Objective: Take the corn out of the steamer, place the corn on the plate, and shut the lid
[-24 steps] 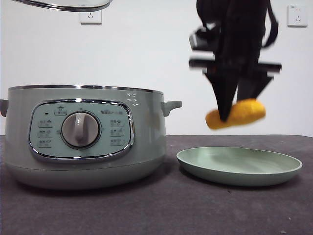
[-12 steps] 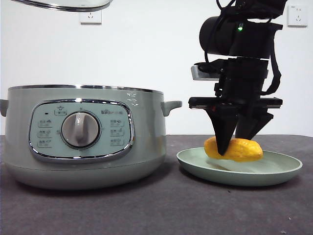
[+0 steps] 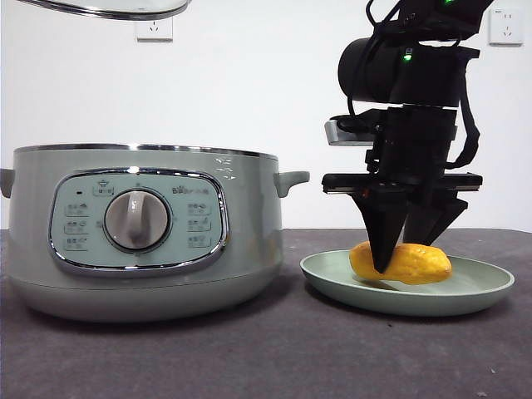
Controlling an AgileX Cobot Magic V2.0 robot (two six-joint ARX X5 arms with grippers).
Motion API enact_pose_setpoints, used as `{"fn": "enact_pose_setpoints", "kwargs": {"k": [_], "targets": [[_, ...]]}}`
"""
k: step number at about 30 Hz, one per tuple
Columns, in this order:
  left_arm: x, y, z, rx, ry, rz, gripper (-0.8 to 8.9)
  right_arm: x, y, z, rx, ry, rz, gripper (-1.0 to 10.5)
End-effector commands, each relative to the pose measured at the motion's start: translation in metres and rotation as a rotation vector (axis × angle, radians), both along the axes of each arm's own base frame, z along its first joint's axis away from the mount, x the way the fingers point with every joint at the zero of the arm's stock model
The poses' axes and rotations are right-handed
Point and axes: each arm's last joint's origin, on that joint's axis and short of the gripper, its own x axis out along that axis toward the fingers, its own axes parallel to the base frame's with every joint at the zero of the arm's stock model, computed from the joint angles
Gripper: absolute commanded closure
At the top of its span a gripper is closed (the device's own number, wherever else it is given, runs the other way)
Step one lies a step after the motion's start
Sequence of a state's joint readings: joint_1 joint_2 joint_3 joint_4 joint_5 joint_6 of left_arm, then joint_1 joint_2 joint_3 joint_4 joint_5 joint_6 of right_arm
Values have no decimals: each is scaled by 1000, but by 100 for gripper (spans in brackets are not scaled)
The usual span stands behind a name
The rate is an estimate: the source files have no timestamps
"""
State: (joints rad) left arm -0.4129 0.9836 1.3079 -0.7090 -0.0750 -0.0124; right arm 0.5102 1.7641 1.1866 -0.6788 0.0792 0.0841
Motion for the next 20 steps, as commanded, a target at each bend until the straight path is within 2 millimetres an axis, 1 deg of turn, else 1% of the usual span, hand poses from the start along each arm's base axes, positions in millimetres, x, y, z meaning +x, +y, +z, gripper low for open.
{"fn": "enact_pose_setpoints", "kwargs": {"k": [1,6,8,11,14,20], "targets": [[-3,1,11,-43,-67,3,822,-1,-1,-6,-10,22,-12,680],[-3,1,11,-44,-65,0,822,-1,-1,-6,-10,25,-18,530],[-2,1,11,-43,-62,-1,822,-1,-1,-6,-7,24,-23,531],[0,0,9,-38,-48,-3,823,-3,-2,1,2,7,-23,532],[7,-4,5,-39,-19,-33,822,-7,-4,15,23,-27,-23,532],[26,-16,-8,-47,60,-75,822,-22,-13,54,77,-123,-24,536]]}}
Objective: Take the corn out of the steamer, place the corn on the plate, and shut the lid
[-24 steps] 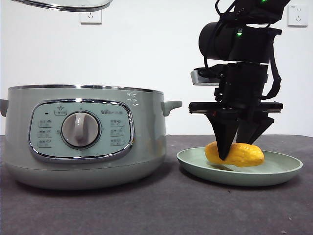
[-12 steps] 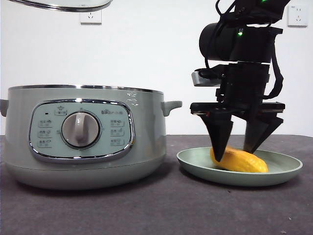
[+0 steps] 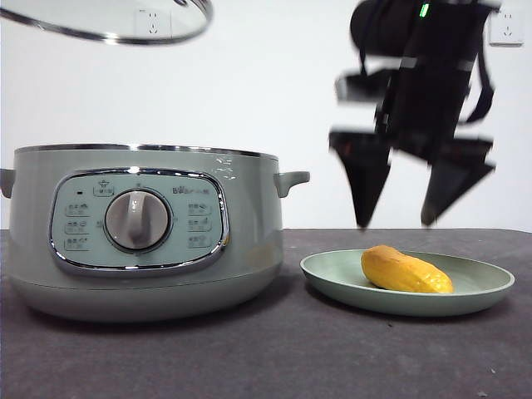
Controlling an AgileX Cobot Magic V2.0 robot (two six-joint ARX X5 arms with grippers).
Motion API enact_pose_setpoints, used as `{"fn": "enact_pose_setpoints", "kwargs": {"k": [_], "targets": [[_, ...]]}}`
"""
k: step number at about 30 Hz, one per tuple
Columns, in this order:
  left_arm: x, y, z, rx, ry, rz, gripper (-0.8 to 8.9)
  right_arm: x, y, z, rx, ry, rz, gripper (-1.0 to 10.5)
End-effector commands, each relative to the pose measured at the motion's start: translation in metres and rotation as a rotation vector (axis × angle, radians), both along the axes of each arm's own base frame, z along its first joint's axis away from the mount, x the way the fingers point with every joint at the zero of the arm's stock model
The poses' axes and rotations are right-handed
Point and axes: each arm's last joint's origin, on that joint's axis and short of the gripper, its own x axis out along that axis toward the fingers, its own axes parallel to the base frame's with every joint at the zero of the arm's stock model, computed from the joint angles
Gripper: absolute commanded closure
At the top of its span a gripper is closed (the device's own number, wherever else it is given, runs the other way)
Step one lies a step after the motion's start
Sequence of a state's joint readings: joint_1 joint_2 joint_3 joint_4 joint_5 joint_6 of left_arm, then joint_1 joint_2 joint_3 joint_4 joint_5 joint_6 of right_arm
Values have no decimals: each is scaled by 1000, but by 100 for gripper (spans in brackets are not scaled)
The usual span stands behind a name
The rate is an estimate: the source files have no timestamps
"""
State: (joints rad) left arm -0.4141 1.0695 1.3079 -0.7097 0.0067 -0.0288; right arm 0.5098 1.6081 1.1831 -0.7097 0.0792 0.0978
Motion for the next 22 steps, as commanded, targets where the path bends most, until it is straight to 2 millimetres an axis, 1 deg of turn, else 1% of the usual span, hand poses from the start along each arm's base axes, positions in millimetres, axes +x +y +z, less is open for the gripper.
{"fn": "enact_pose_setpoints", "kwargs": {"k": [1,5,11,14,17,19,22], "targets": [[7,-6,4,-37,-22,-10,823,-8,-5,15,24,-38,-11,536],[22,-18,-6,-28,14,-39,822,-20,-15,42,70,-119,-22,537],[40,-38,-24,-10,67,-74,822,-38,-32,73,119,-222,-44,537],[45,-46,-34,-7,80,-81,822,-45,-39,84,136,-256,-58,537],[47,-49,-42,2,68,-48,823,-50,-49,93,147,-287,-82,537],[49,-50,-48,-7,64,-44,823,-53,-56,97,150,-305,-99,537],[51,-52,-63,-23,76,-35,823,-54,-62,100,150,-319,-117,537]]}}
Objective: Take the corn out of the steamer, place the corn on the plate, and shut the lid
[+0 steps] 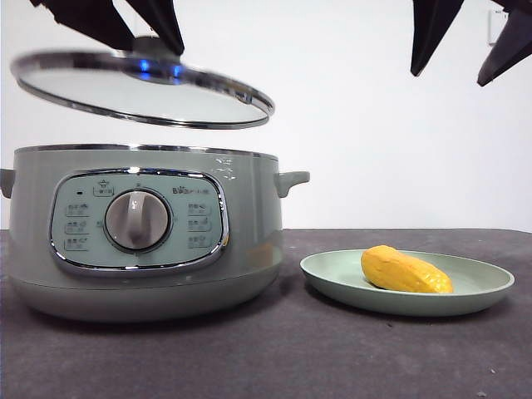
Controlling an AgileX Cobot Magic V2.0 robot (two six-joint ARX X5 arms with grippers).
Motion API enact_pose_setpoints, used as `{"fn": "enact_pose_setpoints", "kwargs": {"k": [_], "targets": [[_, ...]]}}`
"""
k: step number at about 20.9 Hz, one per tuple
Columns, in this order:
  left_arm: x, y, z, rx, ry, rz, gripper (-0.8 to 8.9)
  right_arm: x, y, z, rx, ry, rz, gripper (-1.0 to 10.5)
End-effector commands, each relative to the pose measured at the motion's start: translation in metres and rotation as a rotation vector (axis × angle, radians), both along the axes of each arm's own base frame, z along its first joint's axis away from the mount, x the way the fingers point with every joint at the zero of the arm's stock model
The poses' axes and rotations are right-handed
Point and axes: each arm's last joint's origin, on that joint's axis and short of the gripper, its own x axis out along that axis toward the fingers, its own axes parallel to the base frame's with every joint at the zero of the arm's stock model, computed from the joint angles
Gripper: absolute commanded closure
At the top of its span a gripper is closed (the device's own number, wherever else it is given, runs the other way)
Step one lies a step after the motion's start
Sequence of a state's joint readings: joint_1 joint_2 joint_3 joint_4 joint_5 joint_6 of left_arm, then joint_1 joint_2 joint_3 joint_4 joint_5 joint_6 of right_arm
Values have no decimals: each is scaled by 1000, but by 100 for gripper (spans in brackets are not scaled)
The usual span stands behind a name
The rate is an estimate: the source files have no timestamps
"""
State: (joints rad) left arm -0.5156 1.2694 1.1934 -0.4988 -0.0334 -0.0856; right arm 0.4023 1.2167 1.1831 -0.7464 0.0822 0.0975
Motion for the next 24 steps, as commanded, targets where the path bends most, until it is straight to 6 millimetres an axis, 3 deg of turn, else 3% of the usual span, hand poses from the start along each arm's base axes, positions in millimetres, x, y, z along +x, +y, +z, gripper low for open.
{"fn": "enact_pose_setpoints", "kwargs": {"k": [1,21,22,24], "targets": [[1,-1,-5,-50,-28,7,823,0,-4,-1,-4,1,-14,537],[-4,2,-69,-18,91,38,802,1,-6,-1,-5,3,-24,538],[-4,2,-69,-14,90,46,726,1,-6,-1,-5,4,-24,538],[-3,3,-68,-9,77,61,380,1,-6,-1,-5,3,-23,538]]}}
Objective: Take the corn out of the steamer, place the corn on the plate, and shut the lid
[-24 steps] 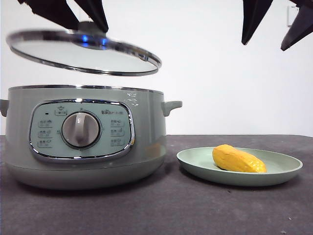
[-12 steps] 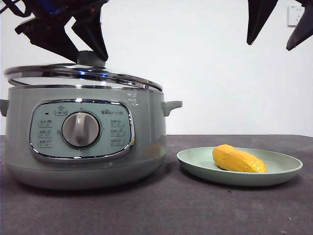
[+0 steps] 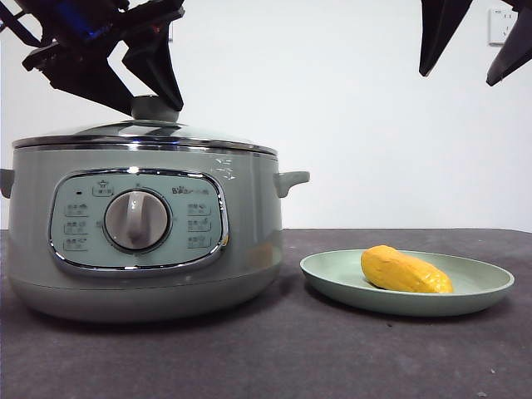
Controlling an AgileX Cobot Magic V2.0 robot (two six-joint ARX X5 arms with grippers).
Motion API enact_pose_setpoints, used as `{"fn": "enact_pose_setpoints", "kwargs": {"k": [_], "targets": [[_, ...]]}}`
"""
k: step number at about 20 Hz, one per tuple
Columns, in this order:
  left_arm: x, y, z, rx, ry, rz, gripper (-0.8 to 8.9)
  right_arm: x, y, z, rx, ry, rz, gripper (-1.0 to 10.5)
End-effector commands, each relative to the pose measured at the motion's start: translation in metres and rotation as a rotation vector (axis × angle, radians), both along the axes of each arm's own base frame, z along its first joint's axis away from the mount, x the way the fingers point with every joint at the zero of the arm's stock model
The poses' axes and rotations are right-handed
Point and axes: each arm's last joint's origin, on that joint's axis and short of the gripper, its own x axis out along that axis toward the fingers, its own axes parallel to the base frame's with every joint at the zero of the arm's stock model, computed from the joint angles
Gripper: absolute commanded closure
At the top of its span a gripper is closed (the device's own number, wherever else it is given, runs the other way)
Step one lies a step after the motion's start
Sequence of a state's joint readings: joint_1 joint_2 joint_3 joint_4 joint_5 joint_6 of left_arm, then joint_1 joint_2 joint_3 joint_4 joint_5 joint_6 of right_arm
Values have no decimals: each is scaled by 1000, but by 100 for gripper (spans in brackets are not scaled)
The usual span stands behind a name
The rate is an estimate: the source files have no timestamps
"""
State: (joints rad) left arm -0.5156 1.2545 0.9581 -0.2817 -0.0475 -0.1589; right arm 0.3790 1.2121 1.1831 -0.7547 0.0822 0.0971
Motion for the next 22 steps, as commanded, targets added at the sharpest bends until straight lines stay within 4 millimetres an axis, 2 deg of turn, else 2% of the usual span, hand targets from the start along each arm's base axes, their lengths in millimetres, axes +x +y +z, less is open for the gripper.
{"fn": "enact_pose_setpoints", "kwargs": {"k": [1,5,8,11,13,15,17,22], "targets": [[-2,1,-11,30,45,5,323,0,0,-2,-3,1,-1,538],[-2,1,-2,-6,-14,2,323,0,0,-2,-3,1,0,538],[-12,7,14,-42,-77,0,325,0,0,-2,-7,4,12,538],[-33,18,32,-65,-116,-1,415,-3,1,-2,6,21,44,541],[-48,27,39,-53,-104,-1,550,-5,3,-2,69,44,110,550],[-61,35,40,-6,-85,9,817,-12,6,-4,82,22,138,752],[-68,42,38,48,-80,74,822,-23,9,-16,96,-40,164,946],[-85,46,25,41,-116,74,822,-50,5,-49,110,-150,144,963]]}}
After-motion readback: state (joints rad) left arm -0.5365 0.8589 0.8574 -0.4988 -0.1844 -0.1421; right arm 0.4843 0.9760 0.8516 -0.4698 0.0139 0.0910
